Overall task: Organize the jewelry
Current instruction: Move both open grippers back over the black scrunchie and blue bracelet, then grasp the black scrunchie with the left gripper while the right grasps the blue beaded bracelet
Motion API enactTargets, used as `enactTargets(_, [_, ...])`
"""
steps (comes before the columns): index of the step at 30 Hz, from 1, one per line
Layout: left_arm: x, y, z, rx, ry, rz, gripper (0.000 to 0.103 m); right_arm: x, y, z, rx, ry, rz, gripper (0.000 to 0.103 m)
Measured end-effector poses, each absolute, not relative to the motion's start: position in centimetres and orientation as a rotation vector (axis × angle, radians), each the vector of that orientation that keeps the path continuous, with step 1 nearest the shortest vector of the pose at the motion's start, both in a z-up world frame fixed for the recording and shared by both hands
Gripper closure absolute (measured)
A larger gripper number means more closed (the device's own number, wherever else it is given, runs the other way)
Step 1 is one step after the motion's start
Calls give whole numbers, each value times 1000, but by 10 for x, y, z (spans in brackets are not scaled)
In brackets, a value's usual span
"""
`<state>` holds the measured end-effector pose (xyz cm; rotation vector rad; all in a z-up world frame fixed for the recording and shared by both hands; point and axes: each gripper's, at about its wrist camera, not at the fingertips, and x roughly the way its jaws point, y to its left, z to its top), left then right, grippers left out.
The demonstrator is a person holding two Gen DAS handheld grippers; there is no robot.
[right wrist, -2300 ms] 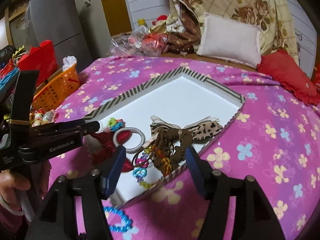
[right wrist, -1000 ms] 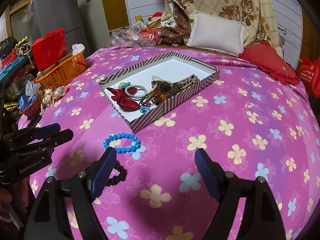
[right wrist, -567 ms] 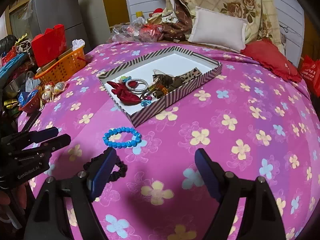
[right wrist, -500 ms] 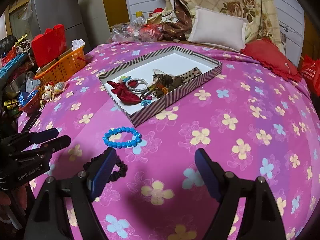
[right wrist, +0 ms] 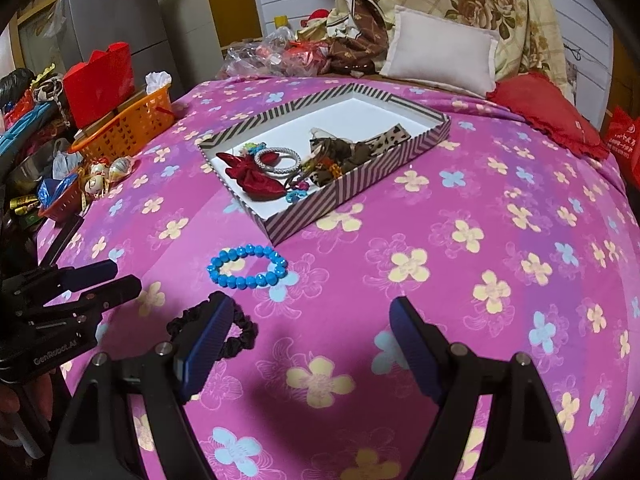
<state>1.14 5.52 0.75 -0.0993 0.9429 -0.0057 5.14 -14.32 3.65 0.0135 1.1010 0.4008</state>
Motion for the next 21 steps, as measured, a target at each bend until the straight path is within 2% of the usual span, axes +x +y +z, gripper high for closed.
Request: enactTargets(21, [8, 39, 4, -132, 973, -85, 69, 54, -141, 29, 8, 1125, 404, 19])
